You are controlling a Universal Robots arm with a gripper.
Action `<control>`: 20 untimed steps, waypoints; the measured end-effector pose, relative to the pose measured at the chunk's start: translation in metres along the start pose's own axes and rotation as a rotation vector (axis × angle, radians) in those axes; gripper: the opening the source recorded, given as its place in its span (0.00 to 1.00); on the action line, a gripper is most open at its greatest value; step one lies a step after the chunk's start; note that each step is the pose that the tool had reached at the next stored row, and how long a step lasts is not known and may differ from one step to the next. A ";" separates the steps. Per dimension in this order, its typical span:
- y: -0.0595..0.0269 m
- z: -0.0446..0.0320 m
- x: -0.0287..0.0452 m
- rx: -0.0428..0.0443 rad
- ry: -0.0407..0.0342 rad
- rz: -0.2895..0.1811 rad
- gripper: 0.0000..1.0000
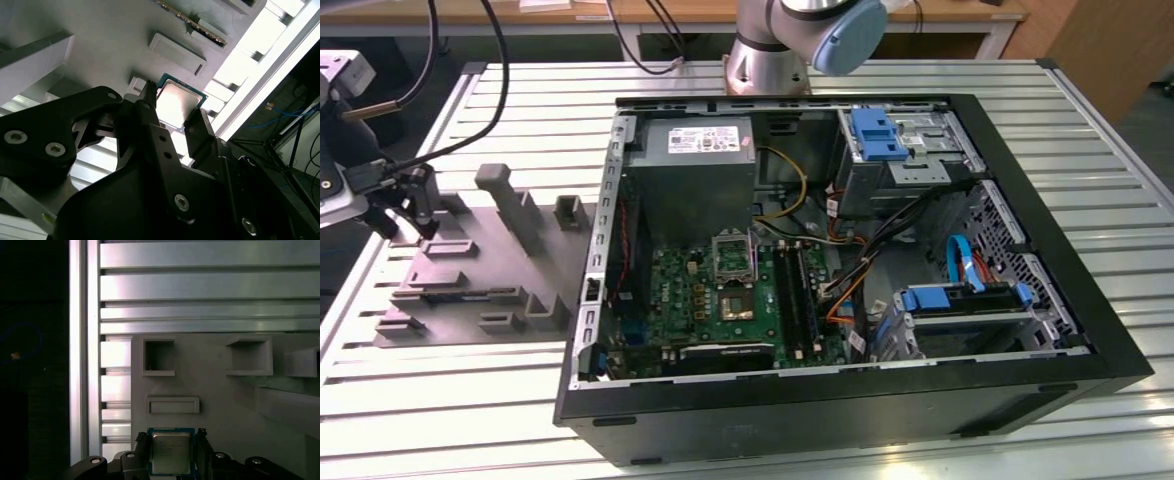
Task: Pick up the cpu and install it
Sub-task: 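Pick up the cpu and move it towards the insertion slot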
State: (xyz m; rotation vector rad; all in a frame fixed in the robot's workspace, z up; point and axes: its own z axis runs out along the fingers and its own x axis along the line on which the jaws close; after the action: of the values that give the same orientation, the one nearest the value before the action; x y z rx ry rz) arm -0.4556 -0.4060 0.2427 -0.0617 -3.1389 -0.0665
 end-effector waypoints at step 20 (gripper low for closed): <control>0.0003 -0.0070 0.0000 0.0001 -0.0001 0.000 0.47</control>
State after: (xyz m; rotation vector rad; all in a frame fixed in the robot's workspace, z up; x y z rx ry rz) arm -0.4556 -0.4059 0.2497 -0.0618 -3.1390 -0.0663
